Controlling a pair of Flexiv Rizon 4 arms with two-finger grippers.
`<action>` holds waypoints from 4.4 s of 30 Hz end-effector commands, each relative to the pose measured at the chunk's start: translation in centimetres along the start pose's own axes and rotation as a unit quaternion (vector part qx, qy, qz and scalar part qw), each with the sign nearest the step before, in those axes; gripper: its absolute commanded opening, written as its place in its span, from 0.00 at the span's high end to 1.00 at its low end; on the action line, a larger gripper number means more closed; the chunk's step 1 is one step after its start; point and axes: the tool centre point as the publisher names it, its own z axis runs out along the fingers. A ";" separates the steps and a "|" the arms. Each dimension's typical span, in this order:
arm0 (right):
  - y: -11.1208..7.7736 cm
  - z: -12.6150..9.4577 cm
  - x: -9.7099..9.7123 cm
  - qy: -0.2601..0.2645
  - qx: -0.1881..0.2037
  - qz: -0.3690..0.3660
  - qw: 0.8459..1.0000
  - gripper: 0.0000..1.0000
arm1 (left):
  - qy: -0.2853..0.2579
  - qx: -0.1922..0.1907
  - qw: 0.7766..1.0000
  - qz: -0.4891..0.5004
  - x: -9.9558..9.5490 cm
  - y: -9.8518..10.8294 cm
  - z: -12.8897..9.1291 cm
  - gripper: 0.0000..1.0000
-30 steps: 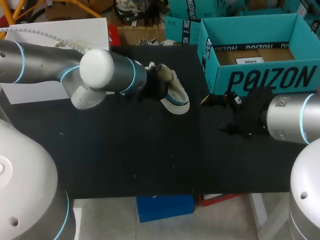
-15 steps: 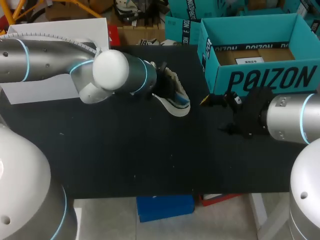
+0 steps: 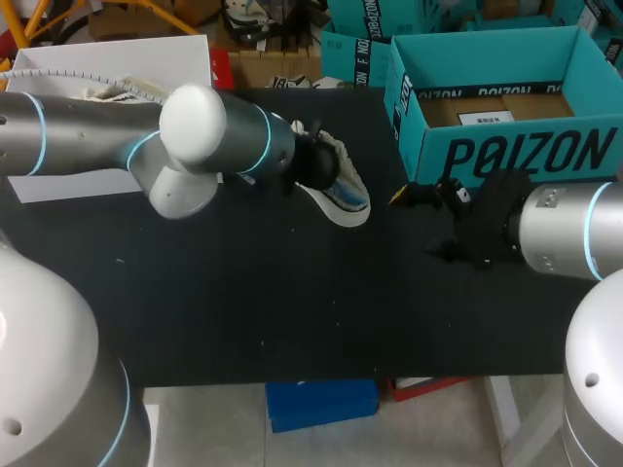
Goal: Take the shoe out of the shoebox, open the shoe tongue, remove and reinsert the insole, then place the shoe into the shoebox
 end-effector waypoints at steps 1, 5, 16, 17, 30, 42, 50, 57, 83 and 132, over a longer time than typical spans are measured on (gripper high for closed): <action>0.2 -0.4 -0.5 0.005 0.016 0.004 1.000 0.00 | 0.001 0.070 0.998 0.001 0.1 0.3 0.2 0.75; 0.2 -0.4 -0.5 0.005 0.016 0.004 1.000 0.00 | 0.008 0.079 0.997 0.002 0.3 0.0 0.6 0.78; 0.2 -0.4 -0.5 0.005 0.016 0.004 1.000 0.00 | 0.013 0.080 0.997 0.015 0.4 -0.5 1.0 1.00; 0.2 -0.4 -0.5 0.005 0.016 0.004 1.000 0.00 | 0.010 0.072 0.997 0.016 0.4 -0.4 1.0 1.00; 0.2 -0.4 -0.5 0.005 0.016 0.004 1.000 0.00 | 0.002 -0.020 0.999 0.046 0.7 0.8 1.3 1.00; 0.2 -0.4 -0.5 0.005 0.016 0.004 1.000 0.00 | -0.001 -0.088 0.995 0.042 0.5 1.8 1.0 1.00; 0.2 -0.4 -0.5 0.005 0.016 0.004 1.000 0.00 | -0.007 -0.066 0.997 0.026 0.0 1.5 -0.9 0.00; 0.2 -0.4 -0.5 0.005 0.016 0.004 1.000 0.00 | 0.006 -0.022 0.998 0.060 -0.2 1.3 -3.7 0.00; 0.2 -0.4 -0.5 0.005 0.016 0.004 1.000 0.00 | 0.073 -0.021 0.990 0.117 3.1 1.6 -2.0 0.00; 0.2 -0.4 -0.5 0.005 0.016 0.004 1.000 0.00 | -0.017 0.155 0.952 0.264 5.9 -3.4 -6.8 1.00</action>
